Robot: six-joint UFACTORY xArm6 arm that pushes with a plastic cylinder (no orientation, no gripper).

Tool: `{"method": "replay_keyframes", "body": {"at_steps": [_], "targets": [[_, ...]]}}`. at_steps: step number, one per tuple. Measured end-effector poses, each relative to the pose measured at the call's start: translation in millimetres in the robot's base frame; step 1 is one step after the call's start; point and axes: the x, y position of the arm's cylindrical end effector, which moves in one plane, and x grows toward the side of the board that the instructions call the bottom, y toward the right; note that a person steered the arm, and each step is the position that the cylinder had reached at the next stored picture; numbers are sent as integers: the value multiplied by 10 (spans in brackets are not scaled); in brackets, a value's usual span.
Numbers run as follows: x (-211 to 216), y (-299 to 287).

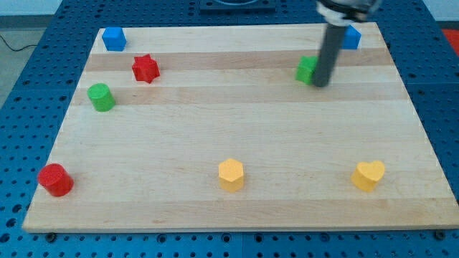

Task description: Push the green star down wards of the board

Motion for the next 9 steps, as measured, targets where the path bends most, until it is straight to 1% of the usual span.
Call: {"method": "replay_keyframes", "body": {"at_steps": [1,2,3,4,5,6,8,9], "targets": [[-72,-192],[-14,225],[-337,414],[-709,331],[-738,-247],[-649,-679],[-611,49],[-534,-35]]}}
